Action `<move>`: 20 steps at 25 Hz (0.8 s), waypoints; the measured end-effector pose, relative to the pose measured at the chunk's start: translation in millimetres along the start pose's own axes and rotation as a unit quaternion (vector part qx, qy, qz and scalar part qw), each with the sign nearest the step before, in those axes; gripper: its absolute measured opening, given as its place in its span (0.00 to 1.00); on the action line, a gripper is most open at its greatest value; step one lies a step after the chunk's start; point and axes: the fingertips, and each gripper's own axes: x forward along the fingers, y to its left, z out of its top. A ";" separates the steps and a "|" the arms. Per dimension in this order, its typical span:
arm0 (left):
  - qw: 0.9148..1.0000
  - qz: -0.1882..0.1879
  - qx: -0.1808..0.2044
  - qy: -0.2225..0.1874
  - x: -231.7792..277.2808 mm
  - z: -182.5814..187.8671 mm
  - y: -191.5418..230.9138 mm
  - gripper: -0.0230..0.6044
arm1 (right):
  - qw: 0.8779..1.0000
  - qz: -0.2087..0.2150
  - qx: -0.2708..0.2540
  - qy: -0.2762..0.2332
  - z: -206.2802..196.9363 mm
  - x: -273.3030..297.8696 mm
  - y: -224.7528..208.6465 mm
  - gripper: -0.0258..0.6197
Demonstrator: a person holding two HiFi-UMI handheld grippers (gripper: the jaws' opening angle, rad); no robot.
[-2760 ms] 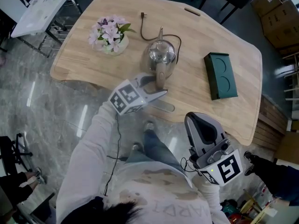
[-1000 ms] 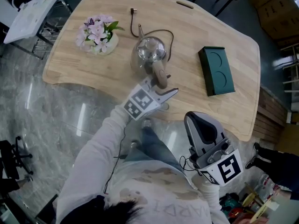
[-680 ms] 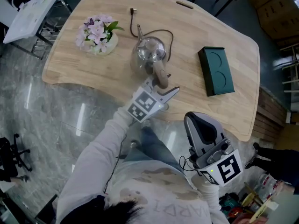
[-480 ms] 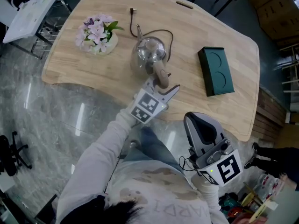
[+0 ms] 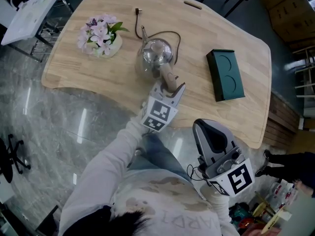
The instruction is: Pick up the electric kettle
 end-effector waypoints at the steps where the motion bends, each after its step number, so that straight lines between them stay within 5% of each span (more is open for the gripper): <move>1: 1.000 0.000 -0.001 -0.001 -0.6 0.0 0.0 0.23 | 1.000 0.000 0.000 0.000 -0.1 -0.3 -0.1 0.07; 20: 1.000 -0.018 0.020 -0.009 -13.9 21.6 -1.1 0.22 | 1.000 -0.005 -0.005 -0.006 2.8 -13.4 0.9 0.07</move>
